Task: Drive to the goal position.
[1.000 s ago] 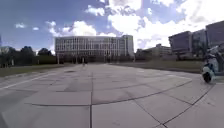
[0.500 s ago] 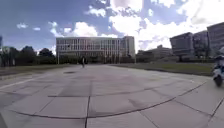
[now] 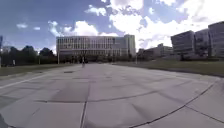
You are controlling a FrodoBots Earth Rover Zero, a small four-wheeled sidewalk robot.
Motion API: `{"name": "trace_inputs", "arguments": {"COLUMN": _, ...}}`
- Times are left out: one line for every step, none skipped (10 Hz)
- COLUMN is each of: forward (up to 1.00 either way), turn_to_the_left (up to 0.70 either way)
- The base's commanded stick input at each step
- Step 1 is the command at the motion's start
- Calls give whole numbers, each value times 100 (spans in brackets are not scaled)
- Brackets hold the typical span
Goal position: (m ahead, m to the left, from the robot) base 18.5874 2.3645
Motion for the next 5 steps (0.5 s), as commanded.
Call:
{"name": "trace_inputs", "arguments": {"forward": 70, "turn_to_the_left": 0}}
{"name": "trace_inputs", "arguments": {"forward": 70, "turn_to_the_left": 0}}
{"name": "trace_inputs", "arguments": {"forward": 70, "turn_to_the_left": 0}}
{"name": "trace_inputs", "arguments": {"forward": 70, "turn_to_the_left": 0}}
{"name": "trace_inputs", "arguments": {"forward": 70, "turn_to_the_left": 0}}
